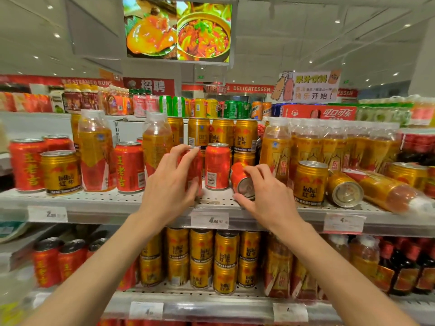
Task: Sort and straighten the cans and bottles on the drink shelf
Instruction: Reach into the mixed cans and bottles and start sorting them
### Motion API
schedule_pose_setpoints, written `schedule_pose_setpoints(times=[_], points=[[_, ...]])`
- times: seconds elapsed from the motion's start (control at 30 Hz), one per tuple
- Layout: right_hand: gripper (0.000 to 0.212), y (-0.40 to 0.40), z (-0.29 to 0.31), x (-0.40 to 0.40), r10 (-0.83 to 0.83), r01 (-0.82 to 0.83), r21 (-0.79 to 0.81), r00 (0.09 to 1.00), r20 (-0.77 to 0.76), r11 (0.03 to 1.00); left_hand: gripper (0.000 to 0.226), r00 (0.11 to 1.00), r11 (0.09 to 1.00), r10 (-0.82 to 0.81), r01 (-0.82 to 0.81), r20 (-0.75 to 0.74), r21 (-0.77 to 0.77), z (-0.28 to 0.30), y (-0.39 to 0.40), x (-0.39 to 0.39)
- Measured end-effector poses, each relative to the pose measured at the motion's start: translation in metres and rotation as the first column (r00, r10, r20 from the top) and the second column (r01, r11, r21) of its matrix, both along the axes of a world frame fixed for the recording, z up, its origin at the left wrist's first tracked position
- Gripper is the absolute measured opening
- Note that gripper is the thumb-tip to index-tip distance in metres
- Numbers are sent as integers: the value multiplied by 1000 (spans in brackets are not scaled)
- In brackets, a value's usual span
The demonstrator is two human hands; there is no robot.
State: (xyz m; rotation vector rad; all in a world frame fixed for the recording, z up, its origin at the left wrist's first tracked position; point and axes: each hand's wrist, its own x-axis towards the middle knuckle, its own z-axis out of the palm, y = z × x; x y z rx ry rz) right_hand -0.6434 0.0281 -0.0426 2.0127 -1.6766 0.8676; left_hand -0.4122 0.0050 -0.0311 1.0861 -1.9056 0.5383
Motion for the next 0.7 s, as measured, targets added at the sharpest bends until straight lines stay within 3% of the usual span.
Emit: schedule_pose_setpoints(times=[0.2, 0.4, 0.53, 0.7], points=[[64, -5, -2, -7, 60, -58, -69, 998, 26, 996, 63, 992, 998, -63, 63, -110, -6, -3, -5, -6], [59, -3, 35, -14, 161, -130, -133, 953, 257, 983, 64, 988, 997, -74, 73, -134, -14, -5, -7, -6], [48, -9, 46, -11, 191, -171, -97, 944, 270, 981, 64, 987, 998, -70, 68, -142, -16, -5, -7, -6], [55, -19, 52, -6, 267, -275, -29, 898, 351, 961, 64, 987, 997, -72, 71, -147, -6, -5, -7, -6]])
